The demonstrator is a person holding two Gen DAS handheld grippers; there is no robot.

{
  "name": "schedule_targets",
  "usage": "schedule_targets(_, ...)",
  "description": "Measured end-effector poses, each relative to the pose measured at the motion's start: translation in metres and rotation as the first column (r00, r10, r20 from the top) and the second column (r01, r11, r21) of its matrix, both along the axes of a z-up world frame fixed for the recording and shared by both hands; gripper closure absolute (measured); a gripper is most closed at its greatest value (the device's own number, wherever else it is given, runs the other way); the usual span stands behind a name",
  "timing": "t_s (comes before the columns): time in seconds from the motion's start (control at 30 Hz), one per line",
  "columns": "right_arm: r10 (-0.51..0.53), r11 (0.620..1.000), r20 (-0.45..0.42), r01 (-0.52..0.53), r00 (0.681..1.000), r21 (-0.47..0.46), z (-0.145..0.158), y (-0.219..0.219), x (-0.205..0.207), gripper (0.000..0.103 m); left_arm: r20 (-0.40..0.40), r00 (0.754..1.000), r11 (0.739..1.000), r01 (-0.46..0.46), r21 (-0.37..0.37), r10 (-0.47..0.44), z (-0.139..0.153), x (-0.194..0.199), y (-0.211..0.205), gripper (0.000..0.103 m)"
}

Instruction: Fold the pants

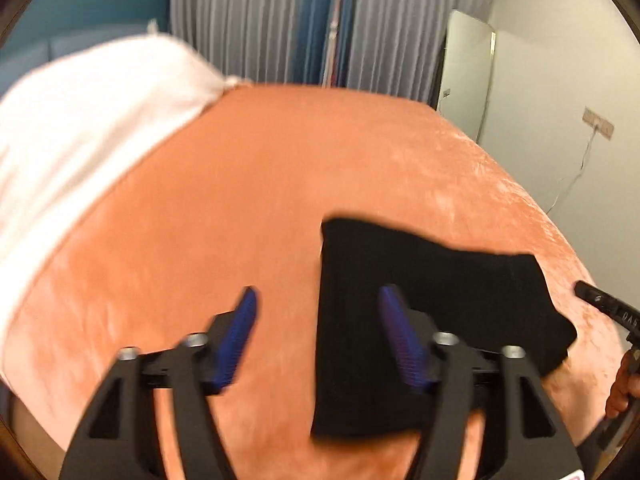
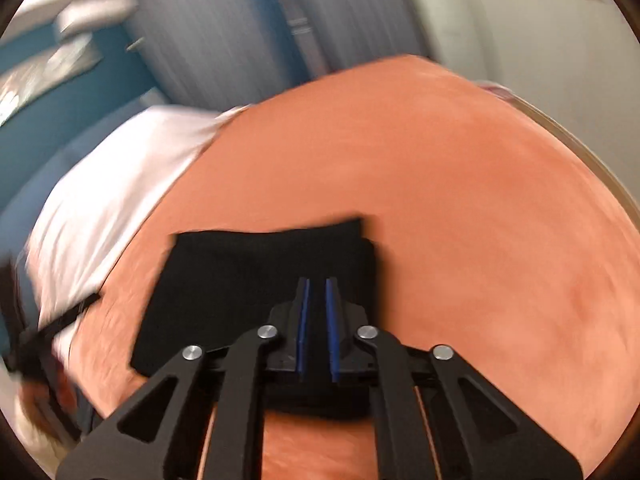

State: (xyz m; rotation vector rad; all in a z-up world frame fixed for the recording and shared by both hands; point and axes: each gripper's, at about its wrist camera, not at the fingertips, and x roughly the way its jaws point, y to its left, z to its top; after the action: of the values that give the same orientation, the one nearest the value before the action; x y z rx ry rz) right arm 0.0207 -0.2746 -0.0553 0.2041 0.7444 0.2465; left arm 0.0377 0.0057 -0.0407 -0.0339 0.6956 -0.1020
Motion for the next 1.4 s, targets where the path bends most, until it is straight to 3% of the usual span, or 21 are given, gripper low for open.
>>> schedule_targets(0.07, 0.078, 0.992, -0.055, -0.083, 0.995, -0.095, -0.019, 0.042, 0.036, 0.099, -0.030, 1.000, 0.998, 0.003, 0.058, -0.001, -0.008, 0.022, -0.021, 0.028)
schedule_targets(0.13, 0.009, 0.978, -0.118, -0.034, 0.993, -0.208, -0.049, 0.039, 0.067, 0.103, -0.128, 0.992, 0.993, 0.022, 0.114, -0.007, -0.041, 0.049, -0.039, 0.029)
schedule_targets(0.17, -0.044, 0.984, -0.162, 0.014, 0.986, -0.176, -0.066, 0.015, 0.082, 0.103, -0.175, 0.985, 0.991, 0.022, 0.136, 0.002, -0.055, 0.058, -0.040, 0.029)
schedule_targets(0.2, -0.072, 0.997, -0.199, 0.062, 0.977, -0.054, -0.071, -0.004, 0.089, 0.103, -0.210, 0.978, 0.991, 0.027, 0.129, 0.001, -0.070, 0.064, -0.038, 0.027)
schedule_targets(0.23, -0.093, 0.993, -0.223, 0.107, 0.970, 0.053, -0.069, -0.021, 0.088, 0.103, -0.220, 0.976, 0.994, 0.026, 0.104, -0.002, -0.080, 0.060, -0.029, 0.025)
schedule_targets(0.27, -0.109, 0.989, -0.213, 0.127, 0.971, 0.072, -0.058, -0.023, 0.083, 0.103, -0.219, 0.976, 0.996, 0.009, 0.084, 0.009, -0.083, 0.060, -0.024, 0.025)
schedule_targets(0.33, -0.090, 0.995, -0.122, 0.085, 0.988, -0.047, -0.033, 0.007, 0.075, 0.101, -0.202, 0.979, 0.998, -0.024, 0.060, 0.036, -0.082, 0.057, -0.017, 0.024)
schedule_targets(0.43, 0.120, 0.993, -0.108, -0.122, 0.987, -0.006, -0.019, 0.068, 0.089, 0.101, -0.182, 0.981, 0.997, -0.074, 0.001, 0.073, -0.072, 0.052, -0.003, 0.025)
schedule_targets(0.47, 0.151, 0.987, -0.134, -0.158, 0.979, -0.042, -0.031, 0.081, 0.105, 0.103, -0.171, 0.981, 0.996, -0.087, 0.004, 0.087, -0.068, 0.051, 0.002, 0.025)
schedule_targets(0.53, 0.077, 0.981, -0.236, -0.115, 0.969, -0.153, -0.061, 0.088, 0.136, 0.103, -0.140, 0.984, 0.994, -0.103, 0.043, 0.109, -0.057, 0.043, 0.013, 0.025)
schedule_targets(0.6, 0.045, 0.991, -0.232, -0.073, 0.972, -0.113, -0.063, 0.094, 0.142, 0.101, -0.110, 0.987, 0.990, -0.110, 0.090, 0.120, -0.043, 0.033, 0.026, 0.024)
schedule_targets(0.67, 0.156, 0.984, -0.144, -0.166, 0.977, -0.059, -0.037, 0.117, 0.128, 0.101, -0.093, 0.987, 0.986, -0.124, 0.115, 0.135, -0.037, 0.027, 0.038, 0.021)
schedule_targets(0.73, 0.238, 0.964, -0.112, -0.249, 0.965, -0.095, -0.028, 0.153, 0.127, 0.101, -0.094, 0.985, 0.985, -0.133, 0.114, 0.144, -0.035, 0.020, 0.049, 0.021)
schedule_targets(0.83, 0.252, 0.956, -0.169, -0.273, 0.953, -0.112, -0.050, 0.186, 0.151, 0.101, -0.115, 0.982, 0.987, -0.142, 0.080, 0.151, -0.039, 0.018, 0.054, 0.021)
schedule_targets(0.9, 0.192, 0.961, -0.241, -0.231, 0.951, -0.149, -0.083, 0.204, 0.185, 0.103, -0.131, 0.981, 0.988, -0.134, 0.075, 0.143, -0.041, 0.013, 0.054, 0.021)
schedule_targets(0.97, 0.185, 0.966, -0.272, -0.225, 0.944, -0.124, -0.094, 0.213, 0.191, 0.103, -0.138, 0.981, 0.989, -0.122, 0.086, 0.133, -0.043, 0.010, 0.051, 0.021)
schedule_targets(1.1, 0.194, 0.980, -0.122, -0.198, 0.974, -0.027, -0.040, 0.176, 0.151, 0.103, -0.129, 0.985, 0.985, -0.100, 0.139, 0.118, -0.046, 0.001, 0.051, 0.019)
schedule_targets(1.2, 0.048, 0.999, -0.050, -0.049, 0.998, -0.015, -0.015, 0.098, 0.109, 0.103, -0.116, 0.987, 0.986, -0.094, 0.140, 0.110, -0.044, -0.001, 0.048, 0.019)
schedule_targets(1.27, -0.101, 0.989, -0.072, 0.093, 0.992, -0.112, -0.025, 0.042, 0.093, 0.102, -0.115, 0.989, 0.989, -0.080, 0.124, 0.094, -0.043, -0.001, 0.041, 0.019)
schedule_targets(1.33, -0.247, 0.950, -0.140, 0.211, 0.959, -0.230, -0.053, -0.010, 0.089, 0.103, -0.110, 0.992, 0.992, -0.050, 0.112, 0.062, -0.041, 0.000, 0.027, 0.019)
schedule_targets(1.4, -0.235, 0.972, -0.191, 0.232, 0.953, -0.039, -0.066, -0.055, 0.076, 0.103, -0.108, 0.994, 0.992, -0.022, 0.122, 0.035, -0.040, 0.000, 0.010, 0.019)
